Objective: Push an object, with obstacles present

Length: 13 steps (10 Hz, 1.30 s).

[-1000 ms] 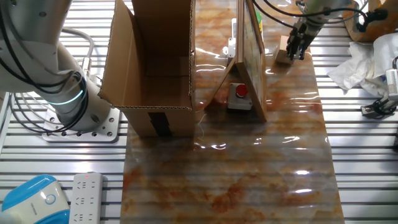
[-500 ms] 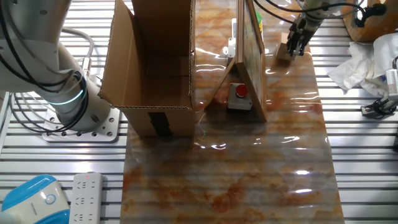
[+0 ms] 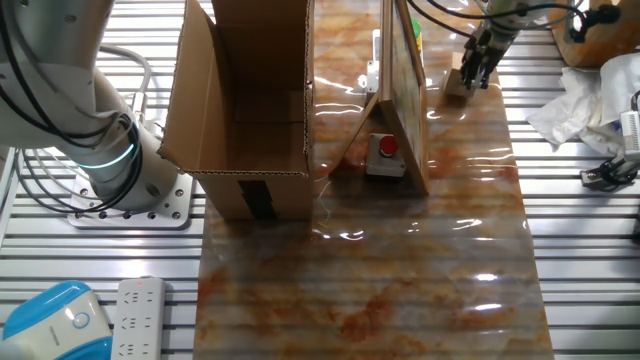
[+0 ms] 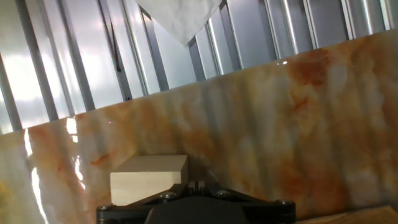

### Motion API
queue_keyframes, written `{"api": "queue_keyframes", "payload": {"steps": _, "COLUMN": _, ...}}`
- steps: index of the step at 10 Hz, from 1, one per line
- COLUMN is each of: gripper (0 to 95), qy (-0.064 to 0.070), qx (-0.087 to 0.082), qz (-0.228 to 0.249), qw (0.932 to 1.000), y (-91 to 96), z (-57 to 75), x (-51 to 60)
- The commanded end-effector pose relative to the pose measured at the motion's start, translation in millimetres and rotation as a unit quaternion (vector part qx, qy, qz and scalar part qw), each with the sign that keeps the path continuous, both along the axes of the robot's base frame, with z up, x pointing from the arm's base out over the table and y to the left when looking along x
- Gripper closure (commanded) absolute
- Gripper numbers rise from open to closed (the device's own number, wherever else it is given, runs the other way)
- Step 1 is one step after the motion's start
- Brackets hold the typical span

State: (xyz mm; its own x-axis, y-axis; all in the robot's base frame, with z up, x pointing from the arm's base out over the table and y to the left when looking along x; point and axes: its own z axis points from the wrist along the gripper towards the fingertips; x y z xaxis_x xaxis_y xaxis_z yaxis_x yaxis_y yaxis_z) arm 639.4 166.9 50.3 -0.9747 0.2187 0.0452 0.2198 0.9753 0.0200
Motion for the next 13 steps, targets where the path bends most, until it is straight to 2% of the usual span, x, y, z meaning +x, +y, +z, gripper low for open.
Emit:
{"api": "queue_keyframes", "payload": {"steps": 1, "gripper": 95.0, "qy": -0.003, "qx": -0.012, "qz": 0.015, "qw": 0.9998, "y": -2.5, "z": -0.2, "x": 1.2}}
{"api": "queue_keyframes", "payload": {"steps": 3, "gripper": 95.0, "qy": -0.011, "qx": -0.019, "qz": 0.032, "qw": 0.9992, "y": -6.5, "z": 0.2, "x": 3.5}}
{"api": "queue_keyframes", "payload": {"steps": 9, "gripper": 95.0, "qy": -0.061, "qx": -0.003, "qz": 0.033, "qw": 0.9976, "y": -5.2, "z": 0.7, "x": 3.7}}
{"api": "queue_keyframes", "payload": {"steps": 10, "gripper": 95.0, "qy": -0.066, "qx": 0.006, "qz": 0.022, "qw": 0.9975, "y": -5.2, "z": 0.7, "x": 3.7}}
{"api": "queue_keyframes", "payload": {"steps": 13, "gripper": 95.0, "qy": -0.065, "qx": 0.009, "qz": 0.017, "qw": 0.9977, "y": -5.2, "z": 0.7, "x": 3.7}}
